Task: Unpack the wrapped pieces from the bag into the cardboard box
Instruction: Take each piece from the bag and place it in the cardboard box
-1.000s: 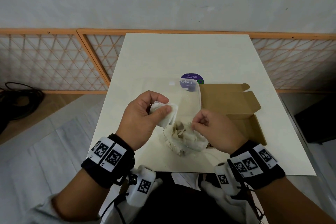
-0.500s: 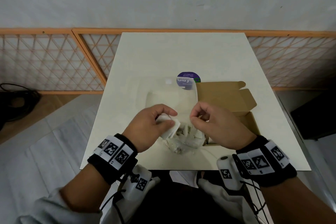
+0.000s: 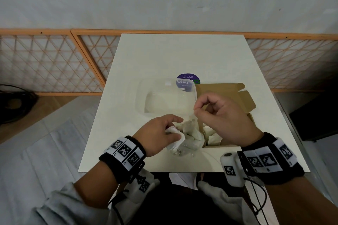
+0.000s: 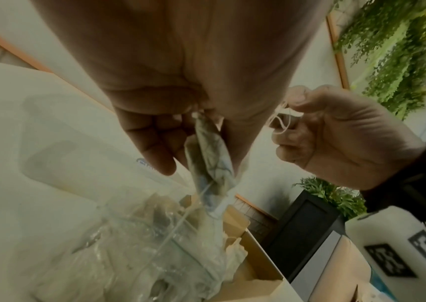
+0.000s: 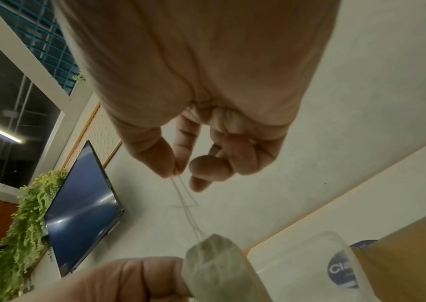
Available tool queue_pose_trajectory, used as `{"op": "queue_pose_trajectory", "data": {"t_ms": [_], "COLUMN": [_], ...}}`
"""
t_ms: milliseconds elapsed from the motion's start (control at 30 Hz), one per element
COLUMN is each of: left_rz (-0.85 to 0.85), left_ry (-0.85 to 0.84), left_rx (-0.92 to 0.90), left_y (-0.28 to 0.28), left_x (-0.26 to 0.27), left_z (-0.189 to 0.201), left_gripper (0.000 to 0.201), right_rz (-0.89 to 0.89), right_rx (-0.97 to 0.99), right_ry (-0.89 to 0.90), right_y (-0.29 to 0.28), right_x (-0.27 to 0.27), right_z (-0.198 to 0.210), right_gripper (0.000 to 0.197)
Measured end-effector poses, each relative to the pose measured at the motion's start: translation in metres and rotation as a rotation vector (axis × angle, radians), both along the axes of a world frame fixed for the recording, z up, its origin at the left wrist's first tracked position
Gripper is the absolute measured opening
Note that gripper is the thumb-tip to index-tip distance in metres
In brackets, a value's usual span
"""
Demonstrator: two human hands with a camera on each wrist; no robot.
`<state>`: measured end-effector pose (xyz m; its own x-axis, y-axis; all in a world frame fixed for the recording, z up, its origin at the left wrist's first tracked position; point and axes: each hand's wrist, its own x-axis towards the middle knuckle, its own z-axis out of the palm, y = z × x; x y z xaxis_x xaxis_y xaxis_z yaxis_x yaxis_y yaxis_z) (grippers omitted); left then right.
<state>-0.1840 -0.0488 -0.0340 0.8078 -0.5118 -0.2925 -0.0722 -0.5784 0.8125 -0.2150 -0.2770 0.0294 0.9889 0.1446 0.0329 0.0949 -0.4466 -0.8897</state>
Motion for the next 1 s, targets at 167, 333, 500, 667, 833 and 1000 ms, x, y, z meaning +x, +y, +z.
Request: {"op": "queue_pose_trajectory", "data": {"t_ms": [167, 333, 500, 667, 833, 1000], "left_rz": [0.038, 0.041, 0.034, 0.05, 0.096, 0.125], "left_ry": [-0.026, 0.006, 0.058, 0.016, 0.005, 0.099], "left_rx": [-0.013, -0.055, -0.18, -0.27, -0.333, -0.45], "left_y": [0.006, 0.006, -0.005, -0.017, -0.014, -0.006], "left_x": [0.0, -0.004, -0.004, -0.003, -0.002, -0.002], "left_z": [0.006, 0.01, 0.018, 0.033, 0.046, 0.06], "left_gripper": [0.047, 0.049, 0.049, 0.015, 0.024, 0.025], "right_rz": [0.041, 0.038, 0.012, -0.01, -0.116, -0.213], "right_rx": [-0.097, -0.1, 0.012, 0.002, 0.067, 0.166], "right_ry": [0.034, 0.045, -0.001, -0.067, -0.084, 0.029], "right_y": [0.0, 0.001, 0.002, -0.001, -0.005, -0.003], "right_x": [0.002, 0.001, -0.001, -0.002, 0.001, 0.0], "right_z": [-0.009, -0.003, 0.019, 0.045, 0.043, 0.02], "right_gripper": [0.012, 0.01, 0.007, 0.009, 0.015, 0.024]}}
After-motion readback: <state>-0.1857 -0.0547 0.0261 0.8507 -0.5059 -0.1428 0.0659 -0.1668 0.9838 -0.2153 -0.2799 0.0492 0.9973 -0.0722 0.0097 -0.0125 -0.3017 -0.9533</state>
